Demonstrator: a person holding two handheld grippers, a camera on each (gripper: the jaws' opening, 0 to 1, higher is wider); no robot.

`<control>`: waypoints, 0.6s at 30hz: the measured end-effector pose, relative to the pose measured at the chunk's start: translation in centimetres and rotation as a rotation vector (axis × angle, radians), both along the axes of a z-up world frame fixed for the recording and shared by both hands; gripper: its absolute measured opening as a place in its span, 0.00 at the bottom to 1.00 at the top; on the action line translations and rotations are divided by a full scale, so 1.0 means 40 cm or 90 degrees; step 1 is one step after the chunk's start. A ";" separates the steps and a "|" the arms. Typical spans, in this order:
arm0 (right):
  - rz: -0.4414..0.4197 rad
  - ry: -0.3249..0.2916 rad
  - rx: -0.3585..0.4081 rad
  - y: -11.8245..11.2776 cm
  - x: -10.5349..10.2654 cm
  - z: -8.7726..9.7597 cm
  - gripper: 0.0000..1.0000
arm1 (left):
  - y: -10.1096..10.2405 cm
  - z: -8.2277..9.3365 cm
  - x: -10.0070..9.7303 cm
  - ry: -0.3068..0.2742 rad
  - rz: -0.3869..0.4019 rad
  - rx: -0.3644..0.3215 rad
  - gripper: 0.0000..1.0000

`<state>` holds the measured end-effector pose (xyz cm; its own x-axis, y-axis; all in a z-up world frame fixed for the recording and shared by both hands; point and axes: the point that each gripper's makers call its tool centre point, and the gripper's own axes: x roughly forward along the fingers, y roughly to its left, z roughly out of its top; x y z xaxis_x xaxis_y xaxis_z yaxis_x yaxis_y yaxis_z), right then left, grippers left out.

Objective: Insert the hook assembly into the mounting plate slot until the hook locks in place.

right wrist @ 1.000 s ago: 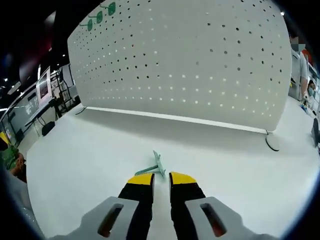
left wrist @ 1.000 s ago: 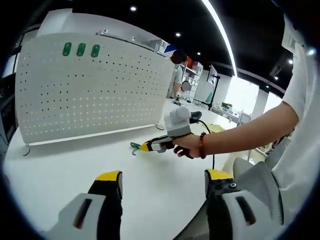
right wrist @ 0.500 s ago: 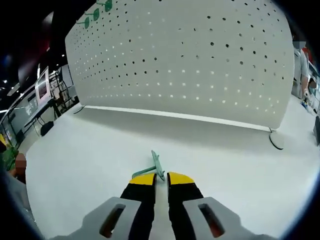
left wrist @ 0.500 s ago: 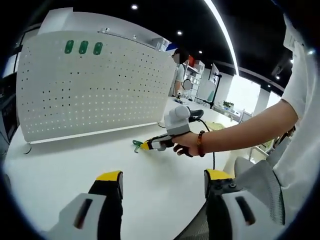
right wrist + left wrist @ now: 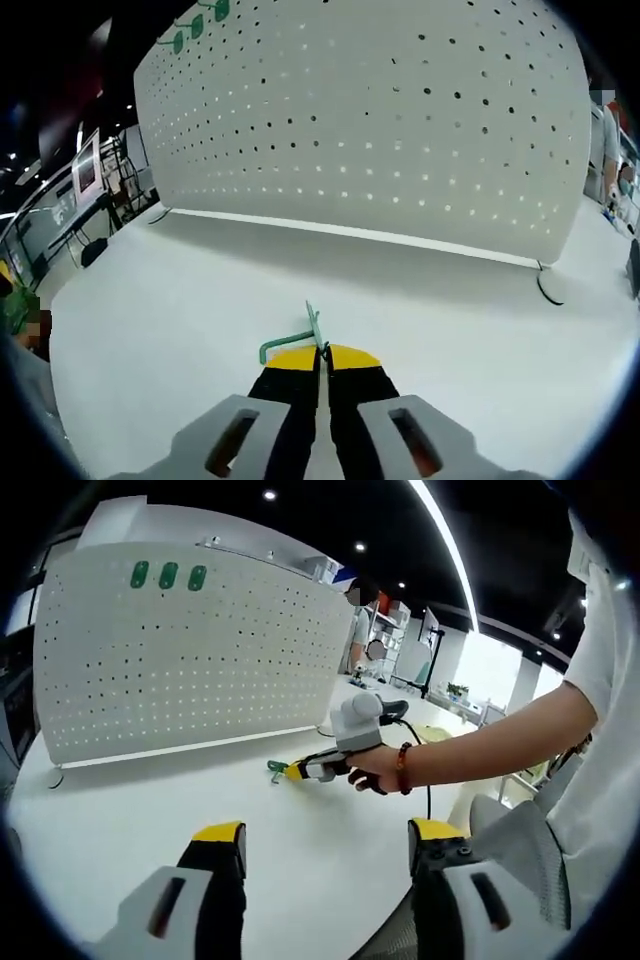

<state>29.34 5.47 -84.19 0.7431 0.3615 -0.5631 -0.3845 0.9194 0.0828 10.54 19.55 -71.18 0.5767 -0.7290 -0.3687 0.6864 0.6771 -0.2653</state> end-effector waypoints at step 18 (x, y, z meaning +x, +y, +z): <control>0.013 0.000 0.045 0.035 -0.036 0.061 0.01 | -0.008 0.011 -0.001 -0.012 -0.005 -0.005 0.66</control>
<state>27.88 6.88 -81.75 0.7349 0.4153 -0.5361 -0.4029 0.9033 0.1474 10.51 19.23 -70.74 0.5776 -0.7365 -0.3521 0.6967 0.6695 -0.2575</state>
